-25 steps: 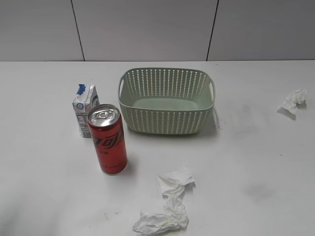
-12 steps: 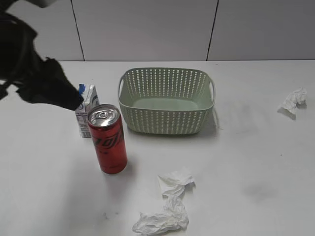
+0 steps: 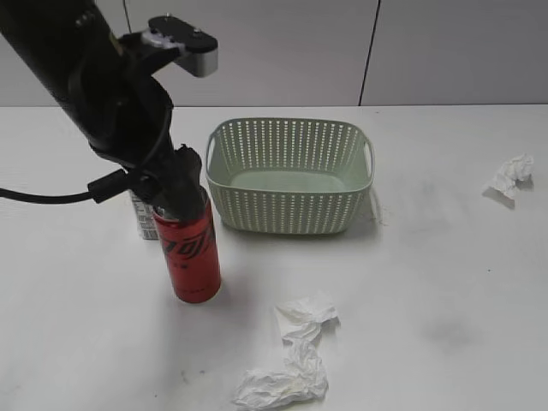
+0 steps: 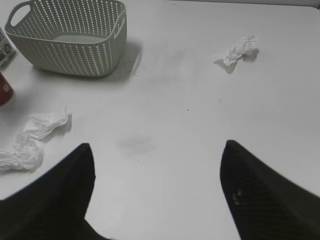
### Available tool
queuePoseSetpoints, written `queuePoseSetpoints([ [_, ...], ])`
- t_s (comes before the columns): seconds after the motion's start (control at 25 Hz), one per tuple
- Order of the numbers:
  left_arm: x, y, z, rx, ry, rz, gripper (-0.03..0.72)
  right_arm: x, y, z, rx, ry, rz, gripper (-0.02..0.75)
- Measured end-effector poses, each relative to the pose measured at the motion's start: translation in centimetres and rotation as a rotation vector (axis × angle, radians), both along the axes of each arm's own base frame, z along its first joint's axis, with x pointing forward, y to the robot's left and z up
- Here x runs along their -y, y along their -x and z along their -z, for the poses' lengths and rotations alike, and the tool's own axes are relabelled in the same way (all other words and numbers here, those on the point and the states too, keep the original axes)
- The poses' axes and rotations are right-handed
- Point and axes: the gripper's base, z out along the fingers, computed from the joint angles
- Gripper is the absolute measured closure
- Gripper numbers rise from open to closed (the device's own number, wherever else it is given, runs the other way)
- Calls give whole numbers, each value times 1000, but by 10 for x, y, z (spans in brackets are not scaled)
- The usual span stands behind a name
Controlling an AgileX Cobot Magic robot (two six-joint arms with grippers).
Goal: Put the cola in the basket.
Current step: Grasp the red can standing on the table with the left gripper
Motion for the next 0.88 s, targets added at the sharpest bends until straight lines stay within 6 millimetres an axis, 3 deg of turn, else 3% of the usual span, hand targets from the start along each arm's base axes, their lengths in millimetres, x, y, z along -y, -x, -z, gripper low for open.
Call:
queuePoseSetpoints([
  [0.6,10,-19,44,-40,-66,-4,32,0,0,0,0,0,0,148],
  [0.68,10,-20,46,-45,-70,-4,53,0,0,0,0,-1,0,148],
  [0.8,10,-17,46,-79,-69,-3,143,0,0,0,0,-1,0,148],
  [0.88,10,-15,46,-95,-69,-2,153,0,0,0,0,0,0,148],
])
